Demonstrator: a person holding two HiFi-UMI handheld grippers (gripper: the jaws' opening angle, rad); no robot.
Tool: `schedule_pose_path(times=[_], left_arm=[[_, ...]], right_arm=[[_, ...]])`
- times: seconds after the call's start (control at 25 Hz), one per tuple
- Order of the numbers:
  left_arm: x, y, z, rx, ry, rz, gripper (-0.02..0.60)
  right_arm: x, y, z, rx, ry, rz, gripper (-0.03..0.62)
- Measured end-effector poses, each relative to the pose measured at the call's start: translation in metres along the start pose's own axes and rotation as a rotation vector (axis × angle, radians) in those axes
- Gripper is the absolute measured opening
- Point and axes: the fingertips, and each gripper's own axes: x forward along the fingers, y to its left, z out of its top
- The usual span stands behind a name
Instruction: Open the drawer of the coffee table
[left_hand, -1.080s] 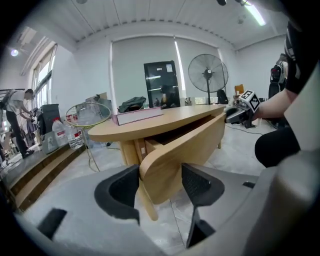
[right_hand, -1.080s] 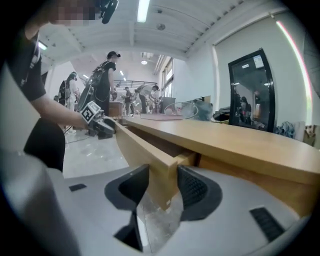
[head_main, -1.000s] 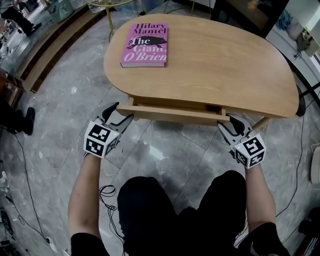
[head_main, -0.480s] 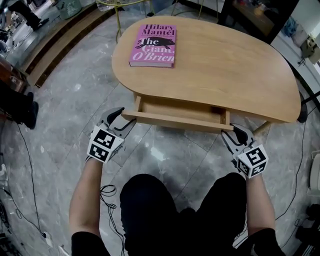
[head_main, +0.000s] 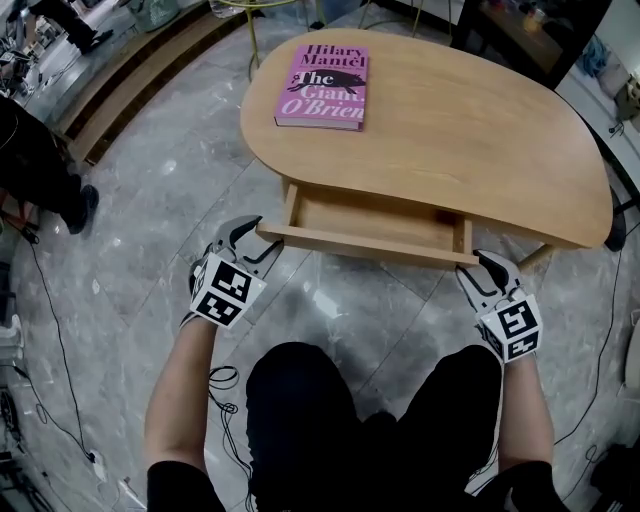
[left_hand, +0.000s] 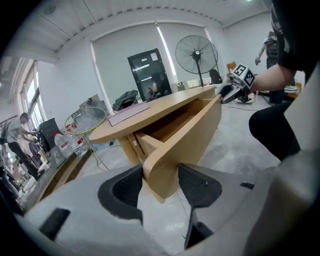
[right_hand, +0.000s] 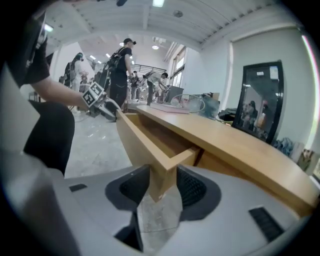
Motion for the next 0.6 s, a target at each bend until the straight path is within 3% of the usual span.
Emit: schedule_pose_path(times=[0.12, 0.24, 0.36, 0.44, 0.6], left_arm=[[0.002, -0.002, 0.009, 0.101, 0.018, 0.007, 0.256], [0.004, -0.006, 0.013, 0.221, 0.061, -0.014, 0.255], [0.007, -0.013, 0.017, 0.308, 0.095, -0.068, 0.235], [0.010, -0.019, 0.018, 0.327, 0.119, -0.122, 0.224], [0.013, -0.025, 0.014, 0.337, 0.160, -0.196, 0.213]], right_arm=[[-0.002, -0.001, 0.011, -0.121, 0.022, 0.010, 0.196], [0.000, 0.009, 0.022, -0.214, 0.040, 0.067, 0.171], [0.005, 0.018, 0.023, -0.366, 0.122, 0.121, 0.150], [0.011, 0.024, 0.021, -0.455, 0.176, 0.153, 0.147], [0.021, 0.036, 0.015, -0.528, 0.227, 0.201, 0.121]])
